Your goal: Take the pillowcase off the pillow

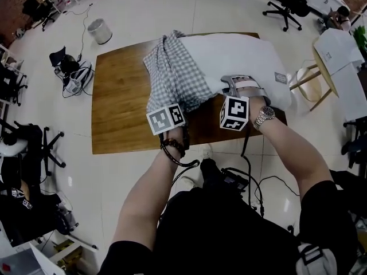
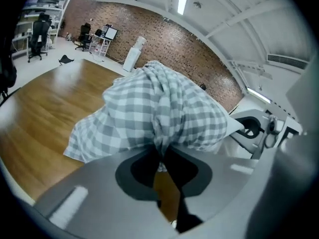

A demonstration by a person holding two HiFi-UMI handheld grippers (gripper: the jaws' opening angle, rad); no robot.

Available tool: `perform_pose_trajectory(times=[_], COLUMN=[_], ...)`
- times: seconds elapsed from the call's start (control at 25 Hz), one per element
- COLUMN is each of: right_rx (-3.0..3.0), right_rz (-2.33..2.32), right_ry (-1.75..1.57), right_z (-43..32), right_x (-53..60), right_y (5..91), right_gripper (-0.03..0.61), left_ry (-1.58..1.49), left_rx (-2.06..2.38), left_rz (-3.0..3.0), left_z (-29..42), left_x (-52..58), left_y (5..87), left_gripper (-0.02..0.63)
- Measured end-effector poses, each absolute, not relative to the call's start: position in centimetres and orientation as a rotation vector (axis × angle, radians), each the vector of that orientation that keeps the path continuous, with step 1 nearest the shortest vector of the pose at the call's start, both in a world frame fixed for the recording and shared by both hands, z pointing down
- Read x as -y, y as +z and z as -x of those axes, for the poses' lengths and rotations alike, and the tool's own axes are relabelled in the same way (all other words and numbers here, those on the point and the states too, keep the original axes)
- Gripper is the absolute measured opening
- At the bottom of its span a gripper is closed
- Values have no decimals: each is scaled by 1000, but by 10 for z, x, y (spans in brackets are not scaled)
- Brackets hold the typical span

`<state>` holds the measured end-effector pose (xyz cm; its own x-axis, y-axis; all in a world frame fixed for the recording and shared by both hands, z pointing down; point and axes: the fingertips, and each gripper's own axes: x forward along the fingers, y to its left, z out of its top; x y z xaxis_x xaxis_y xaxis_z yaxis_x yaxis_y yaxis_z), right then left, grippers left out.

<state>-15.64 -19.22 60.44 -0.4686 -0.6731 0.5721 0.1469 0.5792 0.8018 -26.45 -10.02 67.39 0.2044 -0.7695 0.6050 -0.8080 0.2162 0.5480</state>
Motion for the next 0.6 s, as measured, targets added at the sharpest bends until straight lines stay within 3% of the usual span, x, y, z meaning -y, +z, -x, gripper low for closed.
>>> perform_pose_trajectory(times=[0.08, 0.36, 0.6], right_rx=[1811, 1842, 1844], right_rz=[-438, -441, -480], right_ry=[-1040, -1037, -1006], right_z=[154, 131, 117], right_x=[195, 202, 202], right_y=[602, 604, 587], right_gripper=[31, 26, 23], left_ry=[34, 26, -9], left_rx=[1557, 1668, 1795], left_rz=[-1526, -1472, -1303], left_z=[273, 321, 404], left_x=[98, 71, 31], left_y=[675, 671, 670], left_gripper=[29, 25, 23])
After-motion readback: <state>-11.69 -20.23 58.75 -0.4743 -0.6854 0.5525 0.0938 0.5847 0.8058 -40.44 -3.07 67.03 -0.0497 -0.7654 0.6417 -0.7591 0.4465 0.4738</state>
